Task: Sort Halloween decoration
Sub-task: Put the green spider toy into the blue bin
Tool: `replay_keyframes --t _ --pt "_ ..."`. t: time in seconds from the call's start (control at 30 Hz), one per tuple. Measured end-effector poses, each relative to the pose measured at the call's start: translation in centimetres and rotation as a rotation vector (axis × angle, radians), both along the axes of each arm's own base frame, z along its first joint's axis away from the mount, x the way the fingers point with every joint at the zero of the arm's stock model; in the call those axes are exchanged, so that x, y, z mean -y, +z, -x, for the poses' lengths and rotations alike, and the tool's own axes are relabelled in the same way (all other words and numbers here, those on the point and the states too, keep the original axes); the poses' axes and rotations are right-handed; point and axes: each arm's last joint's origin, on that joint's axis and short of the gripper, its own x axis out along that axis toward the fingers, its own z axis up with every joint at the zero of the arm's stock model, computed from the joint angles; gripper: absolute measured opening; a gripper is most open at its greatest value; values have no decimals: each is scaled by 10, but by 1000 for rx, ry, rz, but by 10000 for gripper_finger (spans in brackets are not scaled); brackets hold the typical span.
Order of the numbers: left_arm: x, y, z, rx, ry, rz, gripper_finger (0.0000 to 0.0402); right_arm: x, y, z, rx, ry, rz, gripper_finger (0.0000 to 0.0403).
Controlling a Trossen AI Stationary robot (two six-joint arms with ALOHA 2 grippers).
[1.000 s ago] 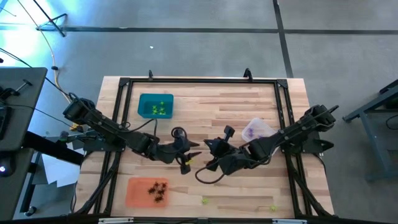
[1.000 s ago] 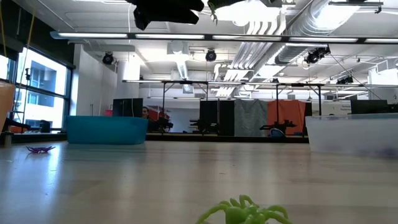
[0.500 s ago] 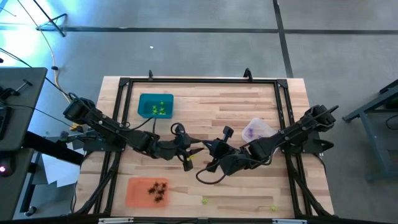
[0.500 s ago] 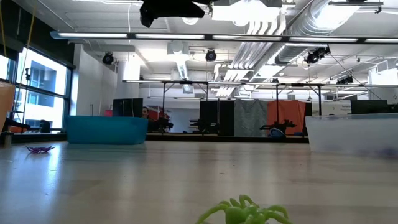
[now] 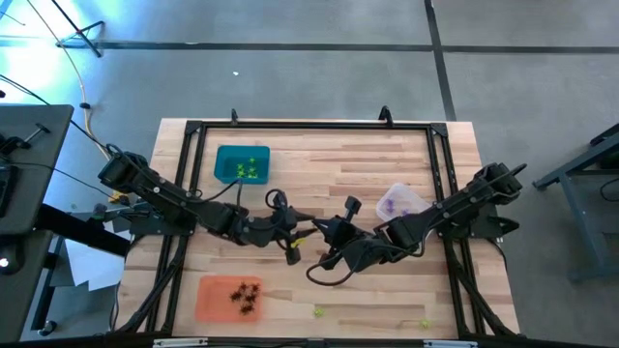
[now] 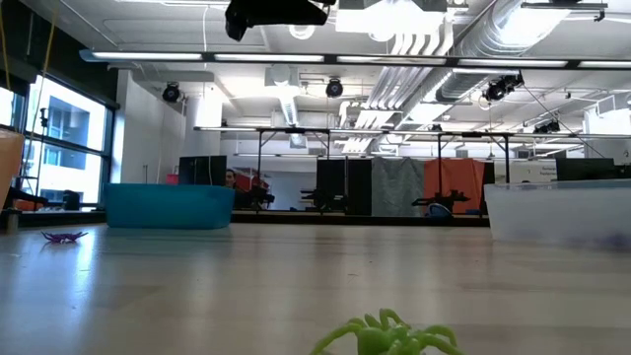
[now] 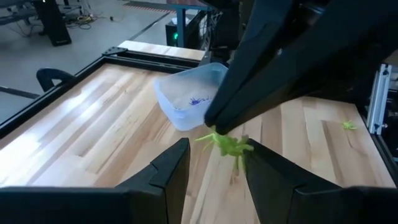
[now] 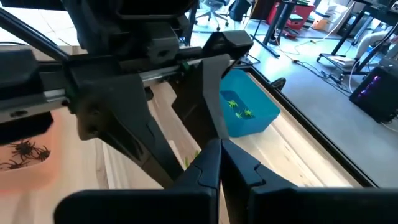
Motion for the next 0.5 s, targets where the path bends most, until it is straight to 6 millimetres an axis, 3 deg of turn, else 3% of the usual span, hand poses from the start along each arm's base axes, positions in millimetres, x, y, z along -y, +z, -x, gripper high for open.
replay_keyframes --t 0.23,0.33,0.43,0.5 --pt "-6 0 -2 -13 3 -44 124 -1 0 0 -3 16 -10 0" --pt "-6 0 -2 -13 5 -48 85 -1 0 0 -5 20 -12 0" --pt "-6 0 -2 -14 3 -49 20 -1 0 0 -9 28 -16 0" --pt "-6 0 -2 -16 1 -49 11 -1 -1 0 -13 37 -20 0"
